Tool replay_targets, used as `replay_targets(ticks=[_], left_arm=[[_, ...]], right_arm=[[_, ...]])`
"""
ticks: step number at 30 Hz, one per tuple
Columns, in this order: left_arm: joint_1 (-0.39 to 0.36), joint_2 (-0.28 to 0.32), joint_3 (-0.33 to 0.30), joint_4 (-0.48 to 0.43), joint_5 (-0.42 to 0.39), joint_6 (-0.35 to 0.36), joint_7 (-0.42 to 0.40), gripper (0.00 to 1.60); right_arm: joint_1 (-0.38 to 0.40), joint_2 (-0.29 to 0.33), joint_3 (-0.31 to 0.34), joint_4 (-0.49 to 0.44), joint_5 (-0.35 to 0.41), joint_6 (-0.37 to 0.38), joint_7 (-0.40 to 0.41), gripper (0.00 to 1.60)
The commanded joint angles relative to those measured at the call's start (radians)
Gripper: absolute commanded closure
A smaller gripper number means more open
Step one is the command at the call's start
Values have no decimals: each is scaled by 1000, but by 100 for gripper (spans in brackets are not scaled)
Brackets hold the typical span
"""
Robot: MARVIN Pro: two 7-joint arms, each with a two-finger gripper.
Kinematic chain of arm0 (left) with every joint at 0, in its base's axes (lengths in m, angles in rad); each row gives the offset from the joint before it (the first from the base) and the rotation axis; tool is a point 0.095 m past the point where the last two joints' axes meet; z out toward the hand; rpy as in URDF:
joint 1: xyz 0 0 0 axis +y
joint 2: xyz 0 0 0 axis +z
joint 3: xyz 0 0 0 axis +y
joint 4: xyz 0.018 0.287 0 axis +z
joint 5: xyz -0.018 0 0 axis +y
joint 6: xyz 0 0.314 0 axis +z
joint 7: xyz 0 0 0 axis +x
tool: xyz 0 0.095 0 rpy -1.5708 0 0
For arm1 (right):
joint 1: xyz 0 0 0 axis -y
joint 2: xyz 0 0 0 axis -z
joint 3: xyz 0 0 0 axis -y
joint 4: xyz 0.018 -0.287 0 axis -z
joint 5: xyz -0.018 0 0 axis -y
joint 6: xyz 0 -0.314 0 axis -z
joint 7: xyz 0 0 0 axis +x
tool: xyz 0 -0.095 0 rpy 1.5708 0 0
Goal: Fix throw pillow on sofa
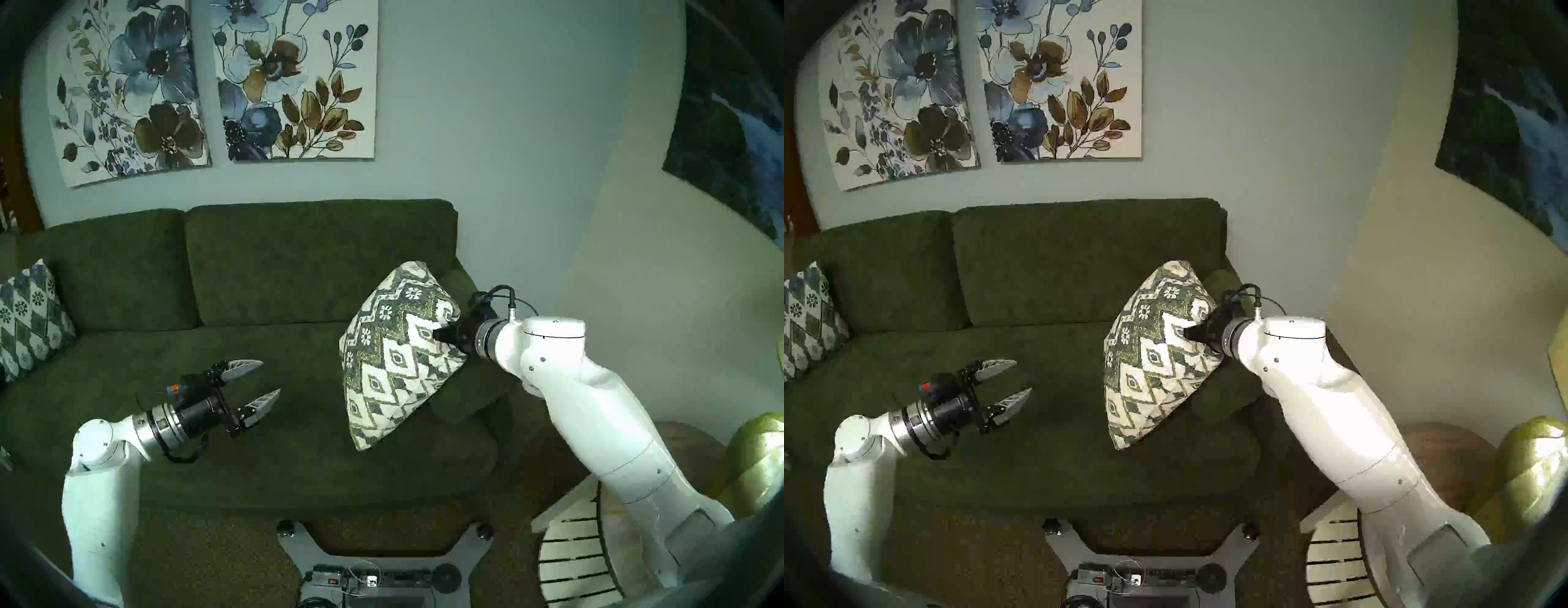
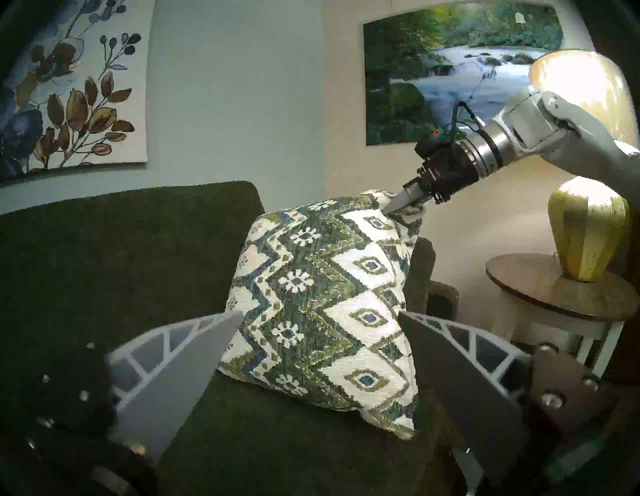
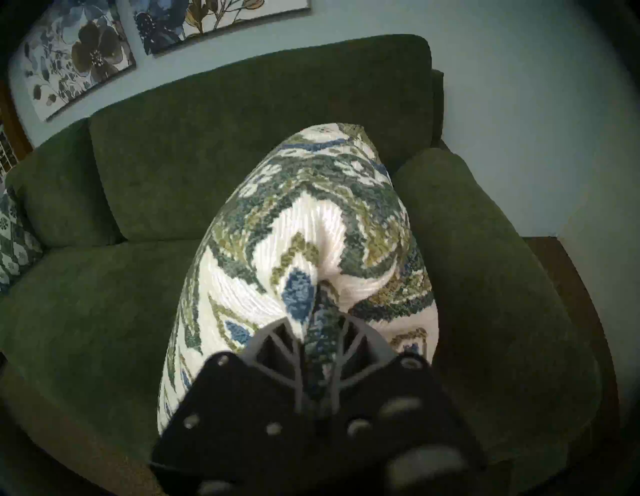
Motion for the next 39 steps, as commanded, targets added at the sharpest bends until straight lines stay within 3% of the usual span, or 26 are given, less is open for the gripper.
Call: replay_targets(ticks=[1,5,14,15,16,17,25,32,39], left_arm=[[-7,2,-3,-3,-1,-1,3,0],[-7,2,-4,-3,0,-1,3,0],[-7,1,-4,-3,0,0,2,0],[-7,1,-4,-3,0,0,2,0],[-7,1,-4,-3,0,0,2,0],[-7,1,-5,-3,1,0,2,0],[-7,0,-5,-3,1,0,1,0],[-6,0,-5,-3,2,0,1,0],[-6,-1,-5,-2,2,1,1,0]], right_arm=[[77,4,-72,27,67,102,-25,160],[86,24,-84,26,156,147,-74,160],[25,89,-23,-99,173,147,-122,160],[22,99,-17,-112,175,147,-123,92],[17,110,-4,-130,181,147,-127,36],[11,132,19,-162,189,147,-136,0],[-42,229,117,-289,225,147,-148,0],[-114,289,128,-359,253,147,-123,0],[-214,377,126,-489,256,147,-118,0]])
